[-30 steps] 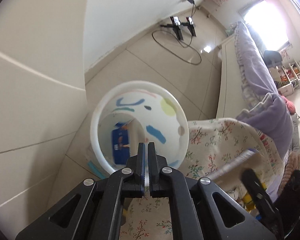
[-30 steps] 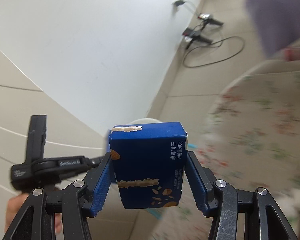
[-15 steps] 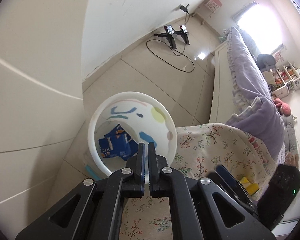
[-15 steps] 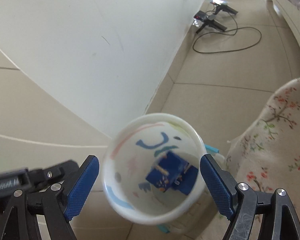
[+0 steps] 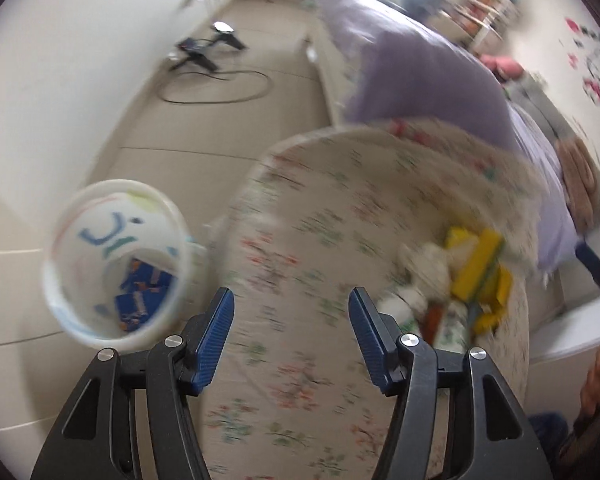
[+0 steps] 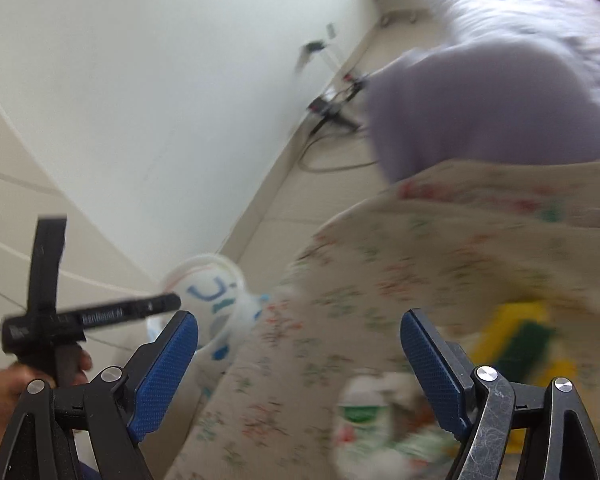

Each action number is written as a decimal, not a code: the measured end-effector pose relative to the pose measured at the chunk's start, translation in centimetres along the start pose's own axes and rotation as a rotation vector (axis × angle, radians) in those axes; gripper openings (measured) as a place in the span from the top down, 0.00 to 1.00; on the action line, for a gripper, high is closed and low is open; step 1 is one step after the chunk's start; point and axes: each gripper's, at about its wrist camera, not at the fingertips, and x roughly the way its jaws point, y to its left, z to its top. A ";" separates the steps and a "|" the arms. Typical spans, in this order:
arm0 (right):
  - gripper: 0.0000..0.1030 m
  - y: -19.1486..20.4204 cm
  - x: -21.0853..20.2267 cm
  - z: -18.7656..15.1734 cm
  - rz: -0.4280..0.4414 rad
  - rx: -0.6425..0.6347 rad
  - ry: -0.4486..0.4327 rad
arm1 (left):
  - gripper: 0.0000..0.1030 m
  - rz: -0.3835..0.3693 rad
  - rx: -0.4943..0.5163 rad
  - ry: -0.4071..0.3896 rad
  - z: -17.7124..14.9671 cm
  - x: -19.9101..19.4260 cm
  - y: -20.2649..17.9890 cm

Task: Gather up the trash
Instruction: 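Grasp a white AD bottle with the left gripper while the right gripper returns to the pile, then grasp the yellow snack wrapper with the right gripper while the left carries the bottle to the bucket, then drop the bottle and the yellow wrapper into the white bucket with both grippers, then grasp the second white AD bottle with the left gripper while the right grasps the foil packet, then carry the bottle and foil packet to the white bucket and release both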

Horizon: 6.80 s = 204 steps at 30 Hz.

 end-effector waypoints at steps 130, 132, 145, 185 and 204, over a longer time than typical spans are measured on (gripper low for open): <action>0.32 0.1 3.5 -1.0 0.053 0.143 0.039 | 0.40 -0.008 -0.327 -0.006 1.8 -2.1 9.4; 0.22 -2.4 0.3 -1.2 0.009 0.154 -0.004 | 0.39 -0.031 -0.268 0.026 1.4 -1.1 7.0; 0.17 -12.5 1.0 -9.7 -0.031 0.337 0.286 | 0.35 -0.082 -0.069 0.189 -2.4 4.9 -6.1; 0.60 -7.2 1.2 -12.3 -0.068 0.050 0.279 | 0.83 -0.188 -0.128 0.157 -2.7 4.5 -6.6; 0.61 -9.0 -1.5 -10.6 -0.155 0.073 0.143 | 0.83 -0.162 -0.093 0.110 -2.6 3.4 -6.8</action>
